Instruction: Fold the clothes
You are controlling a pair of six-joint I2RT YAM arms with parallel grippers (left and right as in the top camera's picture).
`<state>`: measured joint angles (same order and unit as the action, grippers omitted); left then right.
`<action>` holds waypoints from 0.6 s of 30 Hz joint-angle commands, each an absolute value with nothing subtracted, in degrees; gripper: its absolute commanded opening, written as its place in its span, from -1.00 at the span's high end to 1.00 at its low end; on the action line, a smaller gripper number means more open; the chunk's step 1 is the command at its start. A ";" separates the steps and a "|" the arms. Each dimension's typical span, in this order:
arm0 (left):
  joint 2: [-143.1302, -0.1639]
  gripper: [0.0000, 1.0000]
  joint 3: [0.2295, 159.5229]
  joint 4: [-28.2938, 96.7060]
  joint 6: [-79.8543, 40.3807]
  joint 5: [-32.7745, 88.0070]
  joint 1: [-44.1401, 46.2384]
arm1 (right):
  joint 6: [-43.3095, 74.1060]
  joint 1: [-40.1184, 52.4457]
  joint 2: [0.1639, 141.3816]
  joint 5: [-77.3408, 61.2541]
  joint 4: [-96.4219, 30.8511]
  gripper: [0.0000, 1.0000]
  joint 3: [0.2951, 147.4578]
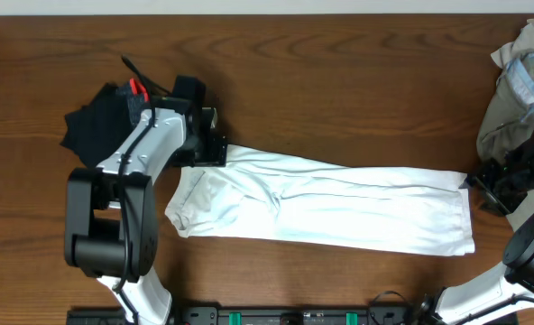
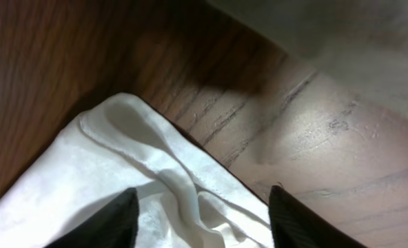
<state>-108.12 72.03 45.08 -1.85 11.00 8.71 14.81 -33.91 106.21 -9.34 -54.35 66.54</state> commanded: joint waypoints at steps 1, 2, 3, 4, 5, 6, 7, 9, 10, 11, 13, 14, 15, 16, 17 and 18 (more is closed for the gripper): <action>-103.48 -0.66 76.79 48.18 -1.76 11.57 8.43 | 12.36 -35.03 105.23 -9.82 -54.78 -0.28 66.30; -102.45 -0.68 77.45 49.10 -1.76 11.57 8.43 | 11.53 -35.09 105.23 -9.67 -54.83 -0.32 66.30; -101.45 -0.70 78.08 49.98 -1.76 11.57 8.43 | 11.20 -35.09 105.23 -9.02 -54.85 -0.35 66.28; -100.40 -0.71 78.65 50.74 -1.76 11.57 8.43 | 10.68 -35.07 105.23 -8.34 -54.83 -0.36 66.22; -99.31 -0.72 79.09 51.42 -1.76 11.57 8.43 | 9.65 -35.07 105.23 -7.99 -54.59 -0.36 66.06; -98.13 -0.72 79.40 51.88 -1.76 11.57 8.43 | 8.69 -35.05 105.23 -7.97 -54.37 -0.36 65.84; -96.68 -0.73 79.50 52.07 -1.76 11.57 8.43 | 7.90 -34.92 105.23 -8.29 -54.06 -0.35 65.52; -94.17 -0.76 79.50 52.16 -1.76 11.57 8.43 | 5.43 -34.48 105.23 -10.07 -53.30 -0.29 64.58; -92.99 -0.79 79.50 52.18 -1.76 11.57 8.43 | 3.60 -34.11 105.23 -11.20 -52.97 -0.28 63.77; -91.70 -0.79 79.50 52.18 -1.76 11.57 8.43 | 2.42 -33.71 105.23 -11.73 -52.88 -0.29 62.98; -89.67 -0.81 79.50 52.23 -1.74 11.55 8.43 | 2.00 -32.97 105.23 -11.88 -53.32 -0.28 61.34; -88.79 -0.82 79.50 52.23 -1.74 11.55 8.43 | 2.02 -32.75 105.23 -11.88 -53.58 -0.28 60.66; -87.92 -0.83 79.50 52.23 -1.74 11.55 8.43 | 2.02 -32.56 105.23 -11.84 -53.63 -0.29 59.88; -87.31 -0.83 79.48 52.23 -1.74 11.55 8.43 | 2.02 -32.49 105.23 -11.84 -53.58 -0.29 59.33; -86.80 -0.84 79.48 52.23 -1.74 11.55 8.43 | 2.04 -32.49 105.23 -11.86 -53.56 -0.28 58.74; -86.50 -0.84 79.48 52.23 -1.74 11.55 8.43 | 2.04 -32.49 105.23 -11.86 -53.56 -0.27 58.30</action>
